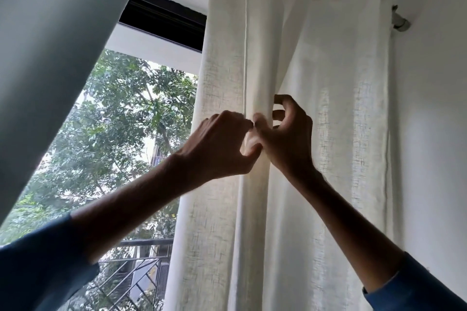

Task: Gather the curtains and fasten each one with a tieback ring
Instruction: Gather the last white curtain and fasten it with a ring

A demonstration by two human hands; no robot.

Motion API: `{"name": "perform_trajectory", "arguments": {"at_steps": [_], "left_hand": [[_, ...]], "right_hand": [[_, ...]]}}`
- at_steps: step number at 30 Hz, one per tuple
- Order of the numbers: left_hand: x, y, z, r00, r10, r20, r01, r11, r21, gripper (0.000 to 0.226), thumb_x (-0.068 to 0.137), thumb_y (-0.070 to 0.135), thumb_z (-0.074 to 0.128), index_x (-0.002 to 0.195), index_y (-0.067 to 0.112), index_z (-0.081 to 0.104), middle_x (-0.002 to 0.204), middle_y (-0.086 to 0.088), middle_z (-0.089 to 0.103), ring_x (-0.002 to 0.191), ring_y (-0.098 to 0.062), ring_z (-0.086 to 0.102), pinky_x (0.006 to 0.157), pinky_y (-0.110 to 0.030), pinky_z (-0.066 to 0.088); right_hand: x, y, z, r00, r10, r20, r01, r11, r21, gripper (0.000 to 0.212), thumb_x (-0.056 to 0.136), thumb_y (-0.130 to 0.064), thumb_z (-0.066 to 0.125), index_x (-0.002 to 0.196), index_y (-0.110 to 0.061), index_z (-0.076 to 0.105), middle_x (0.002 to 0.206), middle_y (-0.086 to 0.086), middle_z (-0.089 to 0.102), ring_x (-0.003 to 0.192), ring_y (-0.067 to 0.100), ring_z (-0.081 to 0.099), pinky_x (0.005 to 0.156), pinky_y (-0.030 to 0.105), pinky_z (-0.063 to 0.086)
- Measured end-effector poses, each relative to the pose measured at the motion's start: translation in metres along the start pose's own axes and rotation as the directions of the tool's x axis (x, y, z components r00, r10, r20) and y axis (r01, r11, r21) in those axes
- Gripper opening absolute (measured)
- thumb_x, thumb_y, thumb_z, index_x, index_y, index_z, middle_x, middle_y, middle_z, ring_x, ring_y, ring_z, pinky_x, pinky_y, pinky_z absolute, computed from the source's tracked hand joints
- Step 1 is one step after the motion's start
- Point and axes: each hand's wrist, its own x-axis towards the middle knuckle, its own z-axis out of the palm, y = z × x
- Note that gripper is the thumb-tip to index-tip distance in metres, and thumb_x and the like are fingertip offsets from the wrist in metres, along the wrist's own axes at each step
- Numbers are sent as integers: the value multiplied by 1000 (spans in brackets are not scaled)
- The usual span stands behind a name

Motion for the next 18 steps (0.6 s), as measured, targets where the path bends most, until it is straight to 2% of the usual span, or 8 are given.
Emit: {"name": "perform_trajectory", "arguments": {"at_steps": [2,3,5,7,11,13,15,18], "left_hand": [[-2,-1,-6,999,16,-35,-17,999,-30,43,87,55,58,100,17,74,73,14,64,55,5,48,62,-15,47],[-4,-2,-7,999,12,-43,-14,999,-49,45,87,58,58,100,18,73,72,14,66,55,5,51,62,-16,50],[-8,0,-10,999,-18,-38,14,994,-104,38,87,58,59,94,22,71,70,12,67,58,3,59,64,-22,56],[-13,3,-8,998,-55,-27,49,984,-172,21,89,45,64,87,24,67,69,13,67,59,2,63,61,-24,57],[-19,12,-2,993,-114,-26,105,963,-247,7,89,20,65,82,22,66,69,10,68,63,0,65,59,-27,56],[-23,10,1,991,-126,-38,112,961,-253,10,86,11,65,87,20,69,74,9,71,66,2,64,64,-20,54],[-26,5,3,990,-136,-44,123,969,-216,20,84,3,66,94,19,72,83,8,74,66,10,55,72,-4,45],[-29,-5,0,985,-166,45,171,975,-143,35,81,-4,64,109,16,74,97,5,76,67,20,44,69,6,33]], "right_hand": [[1,4,-2,1000,20,4,-20,1000,5,30,85,-19,71,113,-16,60,91,-18,66,78,0,67,81,39,60],[1,5,-3,1000,16,-5,-16,1000,5,31,85,-17,71,113,-15,60,93,-15,68,79,3,68,81,40,61],[-1,5,-2,999,-34,-34,34,999,4,32,84,-14,72,113,-13,60,93,-16,66,75,-3,66,76,30,62],[-4,4,-1,994,-103,-43,103,995,-8,34,82,-11,72,113,-13,58,88,-20,64,71,-8,63,67,16,58],[-11,6,1,988,-157,-8,156,985,-76,40,80,-8,67,118,-14,57,93,-5,67,78,10,63,67,26,56],[-13,10,-2,987,-162,-5,159,977,-144,43,78,-3,65,118,-18,57,96,-6,65,78,8,59,64,23,53],[-14,15,-6,990,-142,13,142,969,-201,44,76,0,63,114,-22,57,98,-7,63,78,7,57,62,20,50],[-11,21,-15,995,-96,29,101,962,-252,41,74,0,61,108,-23,60,100,-9,65,80,5,55,65,14,45]]}}
